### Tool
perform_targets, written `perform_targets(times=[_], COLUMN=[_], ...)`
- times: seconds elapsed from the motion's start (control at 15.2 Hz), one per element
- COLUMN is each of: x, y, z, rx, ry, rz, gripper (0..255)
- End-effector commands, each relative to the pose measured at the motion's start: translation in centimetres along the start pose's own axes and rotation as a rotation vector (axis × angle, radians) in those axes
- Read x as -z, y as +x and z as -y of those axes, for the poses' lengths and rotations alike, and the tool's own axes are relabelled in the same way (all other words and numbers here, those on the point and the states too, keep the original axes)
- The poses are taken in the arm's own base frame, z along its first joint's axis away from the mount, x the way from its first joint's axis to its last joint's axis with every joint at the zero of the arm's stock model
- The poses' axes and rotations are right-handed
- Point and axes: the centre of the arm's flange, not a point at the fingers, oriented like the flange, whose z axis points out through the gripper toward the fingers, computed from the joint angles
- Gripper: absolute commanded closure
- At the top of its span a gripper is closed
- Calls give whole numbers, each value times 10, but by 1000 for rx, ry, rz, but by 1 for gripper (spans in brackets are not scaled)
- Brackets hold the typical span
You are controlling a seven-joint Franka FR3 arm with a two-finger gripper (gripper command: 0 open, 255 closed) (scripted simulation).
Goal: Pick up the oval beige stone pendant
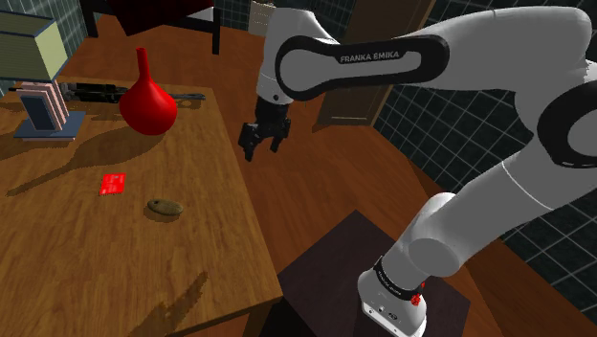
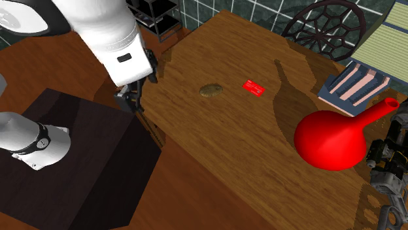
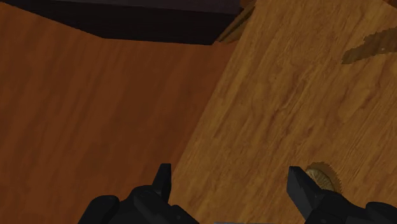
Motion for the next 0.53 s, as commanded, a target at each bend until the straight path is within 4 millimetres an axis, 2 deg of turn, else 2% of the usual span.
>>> perform_targets(times=[0.0, 0.46], x=[-17, -69], y=[13, 60], z=[20, 86], rx=[8, 37], ry=[-6, -29], rz=[3, 14], gripper=[0, 0])
